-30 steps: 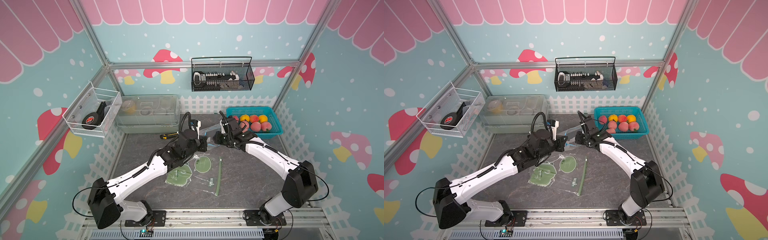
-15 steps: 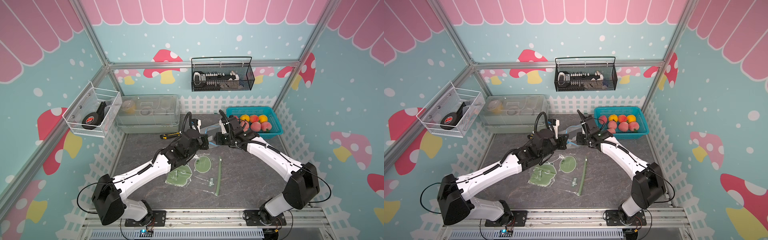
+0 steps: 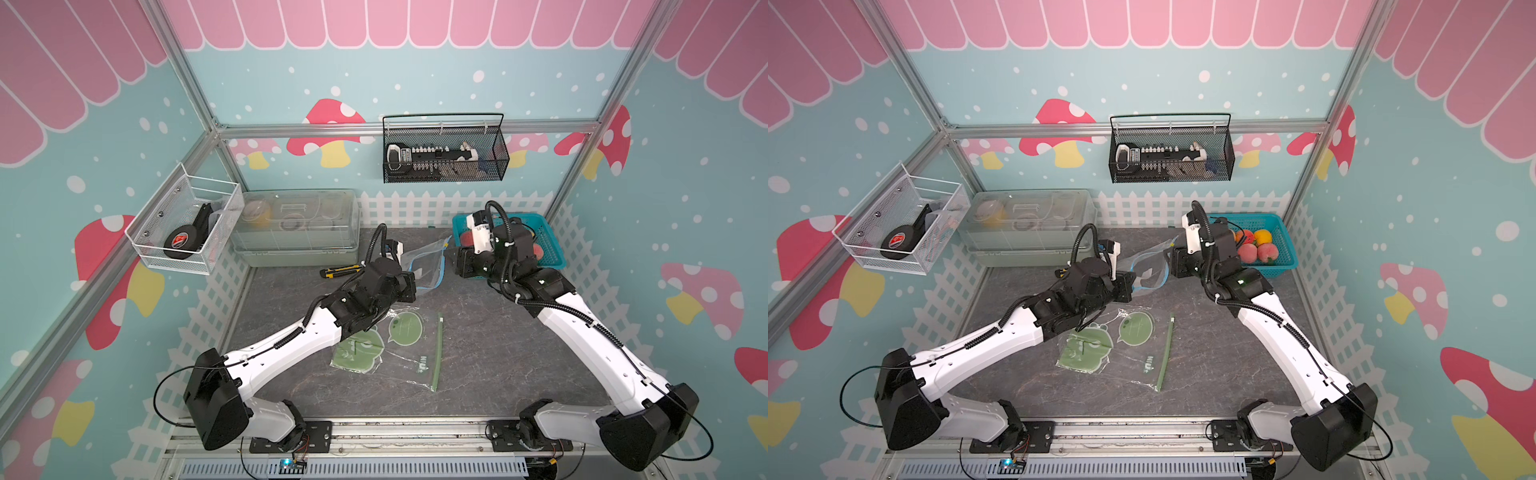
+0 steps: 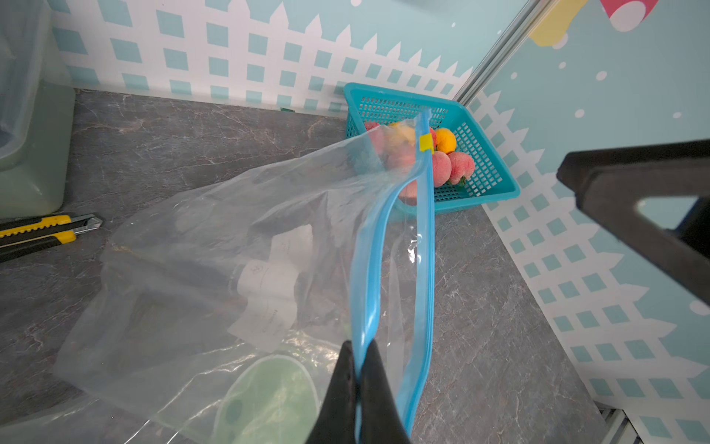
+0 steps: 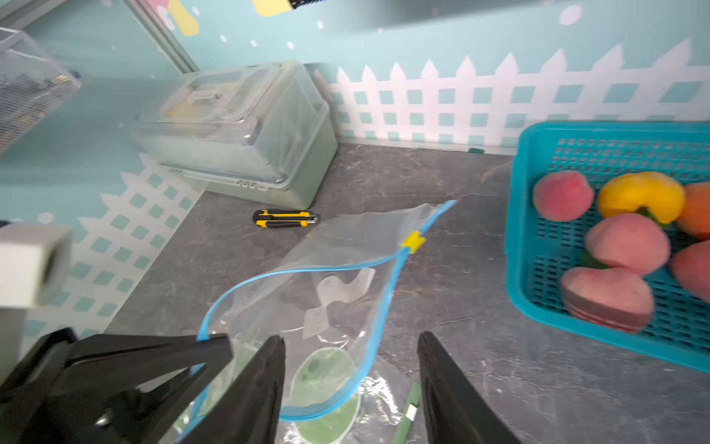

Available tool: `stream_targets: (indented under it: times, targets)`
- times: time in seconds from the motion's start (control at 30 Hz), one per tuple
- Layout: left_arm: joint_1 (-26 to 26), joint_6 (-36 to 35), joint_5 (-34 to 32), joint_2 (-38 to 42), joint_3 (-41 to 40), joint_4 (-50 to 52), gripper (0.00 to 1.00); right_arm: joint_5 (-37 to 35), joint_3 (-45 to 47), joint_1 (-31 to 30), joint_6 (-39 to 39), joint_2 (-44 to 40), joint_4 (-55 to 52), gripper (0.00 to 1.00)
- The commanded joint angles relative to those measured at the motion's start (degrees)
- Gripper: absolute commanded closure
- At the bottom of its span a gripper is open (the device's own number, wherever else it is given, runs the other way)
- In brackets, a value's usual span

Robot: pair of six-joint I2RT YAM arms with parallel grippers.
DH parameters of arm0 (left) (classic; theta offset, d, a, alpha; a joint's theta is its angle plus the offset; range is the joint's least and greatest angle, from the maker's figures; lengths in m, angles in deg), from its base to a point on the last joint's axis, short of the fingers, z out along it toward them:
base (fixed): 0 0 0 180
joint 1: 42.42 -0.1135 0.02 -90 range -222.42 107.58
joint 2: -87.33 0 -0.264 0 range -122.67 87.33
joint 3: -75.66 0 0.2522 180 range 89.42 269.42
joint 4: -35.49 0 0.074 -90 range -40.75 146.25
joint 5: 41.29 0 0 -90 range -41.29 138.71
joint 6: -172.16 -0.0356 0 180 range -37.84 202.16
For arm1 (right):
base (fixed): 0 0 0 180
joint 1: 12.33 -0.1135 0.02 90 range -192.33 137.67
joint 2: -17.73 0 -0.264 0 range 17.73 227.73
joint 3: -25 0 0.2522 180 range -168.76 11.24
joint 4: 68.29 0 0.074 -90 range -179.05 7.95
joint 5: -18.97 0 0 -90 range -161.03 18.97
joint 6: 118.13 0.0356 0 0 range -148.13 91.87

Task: Place the peach in a zip-top bag and seal the zipper
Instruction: Open the zipper of the food storage bag at the center of the board, then pick up the peach from the basket.

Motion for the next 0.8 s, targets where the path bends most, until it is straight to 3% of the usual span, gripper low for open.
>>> stream_targets:
  times: [0.0,0.33,0.77]
  targets:
    - [0.2,-1.0,1.2,-0.5,2.1,1.5,1.00,2.5,1.3,4.3,-4.8,1.0,-1.6,0.42]
    - [0.2,-1.0,1.7,0.0,2.0,2.2,1.00,2.1,-3.5,17.1,-8.8,14.3,-4.3,0.45]
    - [0.3,-1.3,2.4,0.2,2.3,2.6,1.00,-3.0,-18.4,24.0,-9.8,35.5,-8.5,0.39]
